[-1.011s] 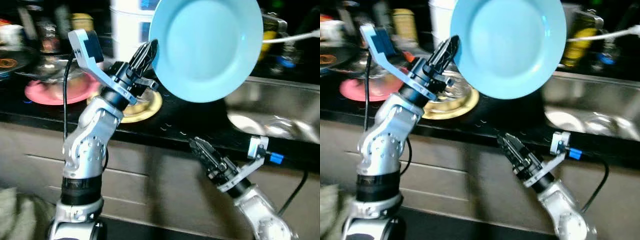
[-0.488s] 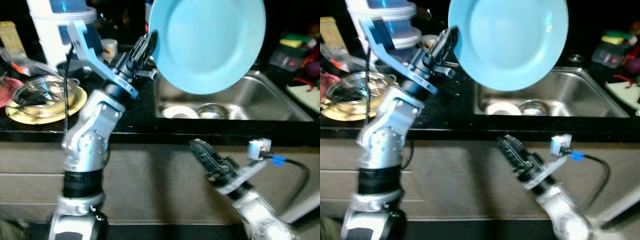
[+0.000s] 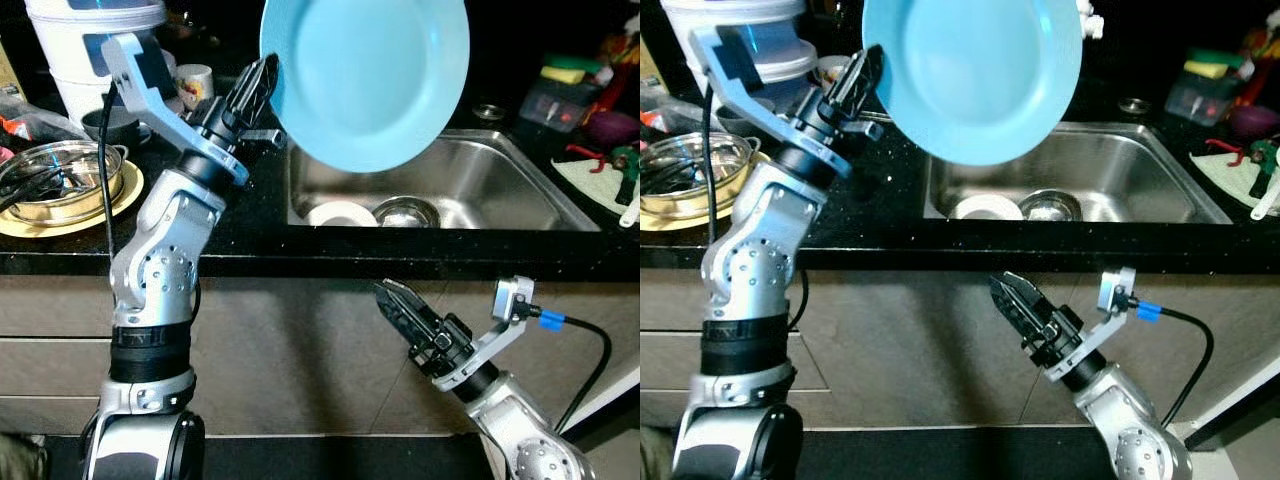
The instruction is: Kitchen organization
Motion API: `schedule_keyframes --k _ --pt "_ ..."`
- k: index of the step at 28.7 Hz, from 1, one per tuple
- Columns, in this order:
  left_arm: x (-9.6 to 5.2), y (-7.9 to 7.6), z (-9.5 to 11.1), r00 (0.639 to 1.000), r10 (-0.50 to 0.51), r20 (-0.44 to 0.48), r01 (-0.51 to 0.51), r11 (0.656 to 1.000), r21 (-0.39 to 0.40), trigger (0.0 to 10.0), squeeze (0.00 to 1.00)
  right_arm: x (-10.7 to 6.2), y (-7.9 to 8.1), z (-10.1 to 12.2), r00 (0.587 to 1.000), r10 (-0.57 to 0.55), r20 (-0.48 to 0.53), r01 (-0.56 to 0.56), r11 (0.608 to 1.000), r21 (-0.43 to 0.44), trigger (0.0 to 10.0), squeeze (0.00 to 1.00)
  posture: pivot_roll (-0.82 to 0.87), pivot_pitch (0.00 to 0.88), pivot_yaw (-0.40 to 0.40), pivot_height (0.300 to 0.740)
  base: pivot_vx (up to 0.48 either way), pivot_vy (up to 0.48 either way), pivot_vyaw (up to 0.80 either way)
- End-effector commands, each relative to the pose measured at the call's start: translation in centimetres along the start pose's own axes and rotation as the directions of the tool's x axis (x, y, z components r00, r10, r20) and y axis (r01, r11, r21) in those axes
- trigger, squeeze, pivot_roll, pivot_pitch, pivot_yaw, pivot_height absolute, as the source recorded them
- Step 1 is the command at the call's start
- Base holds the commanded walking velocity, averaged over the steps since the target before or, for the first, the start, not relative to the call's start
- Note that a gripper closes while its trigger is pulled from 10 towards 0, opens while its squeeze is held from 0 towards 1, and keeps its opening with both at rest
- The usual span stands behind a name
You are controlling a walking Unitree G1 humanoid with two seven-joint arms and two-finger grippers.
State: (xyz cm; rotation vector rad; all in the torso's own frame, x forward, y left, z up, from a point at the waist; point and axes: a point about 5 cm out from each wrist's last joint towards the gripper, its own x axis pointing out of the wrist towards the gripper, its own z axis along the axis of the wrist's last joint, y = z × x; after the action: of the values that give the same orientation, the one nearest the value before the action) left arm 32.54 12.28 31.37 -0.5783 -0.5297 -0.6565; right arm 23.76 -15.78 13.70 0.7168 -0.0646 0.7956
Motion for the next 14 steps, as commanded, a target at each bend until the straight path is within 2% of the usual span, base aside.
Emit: schedule_keyframes --k 1,10,12,13,14 --pt "0.4 -0.1 0.2 1.0 -0.001 0.022 0.001 1.0 -0.005 10.0 0.0 -0.1 -0.2 0.0 1.0 -0.009 -0.012 0.009 1.0 -0.008 10.0 0.0 0.05 0.0 -0.074 0.74 0.0 0.0 0.0" --pt "0.8 0.3 0.9 0.999 -0.006 0.032 0.004 0.999 0.035 10.0 0.0 -0.2 -0.2 -0.1 1.0 -0.003 -0.013 0.003 1.0 -0.002 10.0 0.0 0.05 0.0 -0.072 0.74 0.0 0.0 0.0" --pt "1.1 1.7 1.4 0.999 0.037 0.021 -0.04 0.993 0.111 10.0 0.0 -0.2 -0.2 -0.2 1.0 -0.003 -0.016 0.003 1.0 -0.003 10.0 0.0 0.04 0.002 -0.074 0.74 0.0 0.0 0.0" --pt "1.1 1.7 1.4 0.999 0.037 0.021 -0.04 0.993 0.111 10.0 0.0 -0.2 -0.2 -0.2 1.0 -0.003 -0.016 0.003 1.0 -0.003 10.0 0.0 0.04 0.002 -0.074 0.74 0.0 0.0 0.0" --pt "1.2 2.3 1.5 0.998 0.063 0.016 -0.064 0.988 0.14 10.0 0.0 -0.2 -0.2 -0.2 1.0 -0.004 -0.018 0.004 1.0 -0.003 10.0 0.0 0.04 0.0 -0.075 0.74 0.0 0.0 0.0"
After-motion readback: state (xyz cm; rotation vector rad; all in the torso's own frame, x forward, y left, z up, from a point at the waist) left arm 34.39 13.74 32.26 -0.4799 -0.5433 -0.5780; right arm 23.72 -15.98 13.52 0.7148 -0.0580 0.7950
